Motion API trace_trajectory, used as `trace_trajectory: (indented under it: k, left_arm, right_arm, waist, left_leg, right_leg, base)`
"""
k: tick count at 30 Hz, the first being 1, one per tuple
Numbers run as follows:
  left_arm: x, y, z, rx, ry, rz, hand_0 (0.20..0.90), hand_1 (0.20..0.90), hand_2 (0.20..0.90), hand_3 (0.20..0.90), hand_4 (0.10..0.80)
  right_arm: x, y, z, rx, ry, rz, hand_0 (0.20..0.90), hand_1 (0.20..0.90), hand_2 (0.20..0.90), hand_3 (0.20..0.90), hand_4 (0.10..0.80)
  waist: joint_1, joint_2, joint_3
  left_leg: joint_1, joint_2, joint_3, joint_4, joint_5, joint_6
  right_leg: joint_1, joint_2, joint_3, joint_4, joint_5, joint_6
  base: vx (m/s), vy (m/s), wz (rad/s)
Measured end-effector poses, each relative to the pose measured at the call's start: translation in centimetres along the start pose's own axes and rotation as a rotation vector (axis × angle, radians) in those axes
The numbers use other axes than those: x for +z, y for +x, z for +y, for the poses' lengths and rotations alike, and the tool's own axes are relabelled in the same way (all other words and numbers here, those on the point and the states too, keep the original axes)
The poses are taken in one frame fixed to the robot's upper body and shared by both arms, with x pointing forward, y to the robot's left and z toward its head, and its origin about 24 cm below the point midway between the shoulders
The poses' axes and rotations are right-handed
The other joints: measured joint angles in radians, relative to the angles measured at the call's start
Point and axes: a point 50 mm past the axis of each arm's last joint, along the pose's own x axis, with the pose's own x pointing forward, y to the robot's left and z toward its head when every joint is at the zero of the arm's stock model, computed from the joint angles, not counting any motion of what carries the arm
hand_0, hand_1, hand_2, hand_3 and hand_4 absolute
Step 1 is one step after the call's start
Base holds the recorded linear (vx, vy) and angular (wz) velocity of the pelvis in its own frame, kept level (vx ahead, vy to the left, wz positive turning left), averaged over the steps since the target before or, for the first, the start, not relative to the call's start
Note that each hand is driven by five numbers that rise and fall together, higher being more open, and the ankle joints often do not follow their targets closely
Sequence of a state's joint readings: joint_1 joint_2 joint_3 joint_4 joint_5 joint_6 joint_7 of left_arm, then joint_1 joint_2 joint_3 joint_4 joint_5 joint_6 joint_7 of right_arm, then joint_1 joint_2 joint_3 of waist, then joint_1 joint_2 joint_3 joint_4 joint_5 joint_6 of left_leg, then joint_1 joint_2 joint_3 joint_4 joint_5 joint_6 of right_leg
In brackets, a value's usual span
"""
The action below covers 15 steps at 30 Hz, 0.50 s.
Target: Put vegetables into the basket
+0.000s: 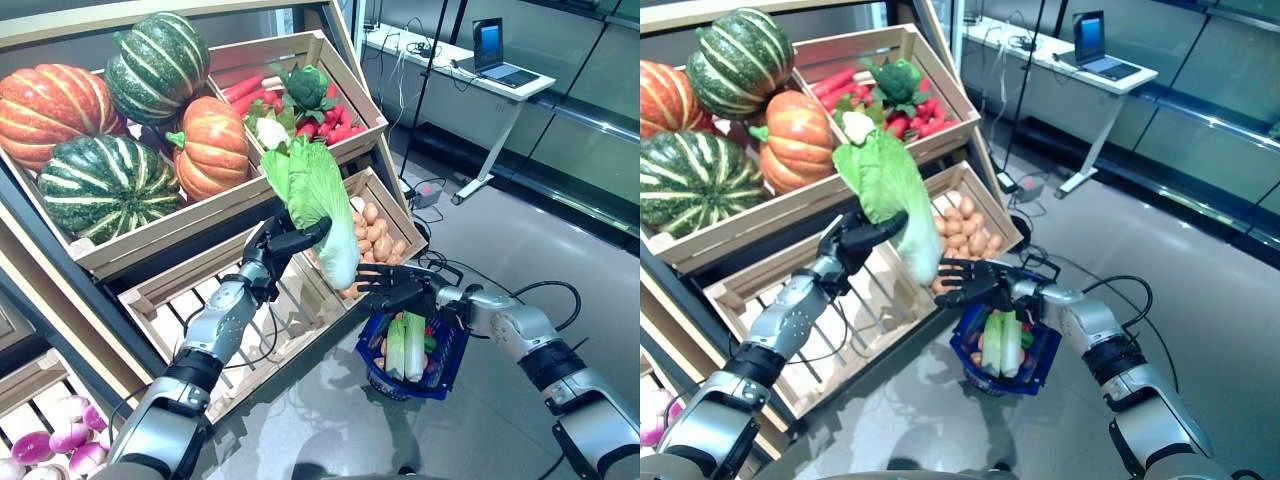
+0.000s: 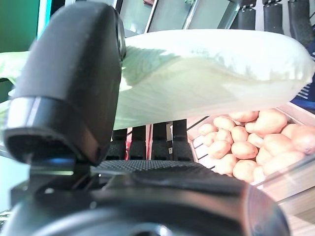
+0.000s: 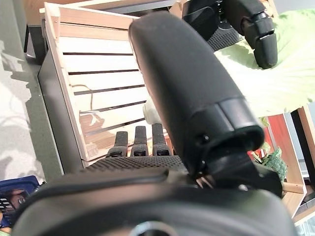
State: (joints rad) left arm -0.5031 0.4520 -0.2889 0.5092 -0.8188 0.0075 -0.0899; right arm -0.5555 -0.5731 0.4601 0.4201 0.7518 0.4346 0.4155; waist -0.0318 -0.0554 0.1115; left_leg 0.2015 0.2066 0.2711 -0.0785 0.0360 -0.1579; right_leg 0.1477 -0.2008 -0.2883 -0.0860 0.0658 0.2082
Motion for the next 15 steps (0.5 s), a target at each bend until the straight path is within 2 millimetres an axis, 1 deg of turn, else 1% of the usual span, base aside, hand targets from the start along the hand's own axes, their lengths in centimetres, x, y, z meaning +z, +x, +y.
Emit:
trace_trajectory:
  k: [3,5,9,12,15]
  left_arm:
    - [-0.4,-0.1,-0.2,-0.013,0.027,0.02,0.3,0.3,0.3,0.3,0.4]
    - [-0.6,-0.1,-0.3,-0.019,0.04,0.031,0.3,0.3,0.3,0.3,0.4]
    - [-1.1,0.0,-1.0,-0.045,0.052,0.044,0.3,0.3,0.3,0.3,0.4]
    - [-1.3,-0.2,-1.9,-0.092,0.074,0.049,0.3,0.3,0.3,0.3,0.4]
    - [-1.7,-0.3,-2.3,-0.108,0.101,0.065,0.3,0.3,0.3,0.3,0.4]
  right_arm:
    - [-0.5,0.2,0.1,-0.01,-0.005,0.024,0.9,0.9,0.9,0.9,0.8]
    - [-0.8,0.4,0.1,-0.039,0.0,0.035,0.9,0.9,0.9,0.9,0.8]
    - [-1.6,1.2,-0.1,-0.178,0.034,0.053,0.9,0.9,0.9,0.9,0.8]
    - [-1.7,1.6,-0.1,-0.243,0.032,0.056,0.9,0.9,0.9,0.9,0.8]
    - [-1.6,1.6,-0.3,-0.274,-0.021,0.066,0.9,0.9,0.9,0.9,0.8]
  waist:
    - [0.002,0.001,-0.004]
    - [0.006,0.001,-0.004]
    - [0.017,0.003,-0.009]
    - [0.021,0.005,-0.011]
    - [0.021,0.009,-0.013]
  left_leg:
    - [-0.001,0.0,-0.018,-0.001,0.0,0.0]
    - [-0.001,0.0,-0.02,-0.001,0.0,0.0]
    - [0.0,0.0,-0.022,-0.001,0.002,0.0]
    - [-0.002,0.0,-0.025,-0.001,0.004,0.0]
    - [-0.003,0.0,-0.029,-0.001,0.005,0.0]
  right_leg:
    - [0.0,0.0,-0.001,0.0,0.001,0.0]
    - [0.0,0.0,-0.001,0.0,0.002,-0.001]
    - [0.001,0.0,-0.001,0.0,0.003,-0.002]
    - [0.002,0.0,0.0,0.0,0.003,-0.002]
    - [0.003,0.0,0.0,0.0,0.003,-0.002]
  base:
    - [0.0,0.0,0.0]
    - [0.0,0.0,0.0]
    - [0.002,0.025,0.01]
    - [-0.002,0.02,0.02]
    - [-0.004,0.006,0.02]
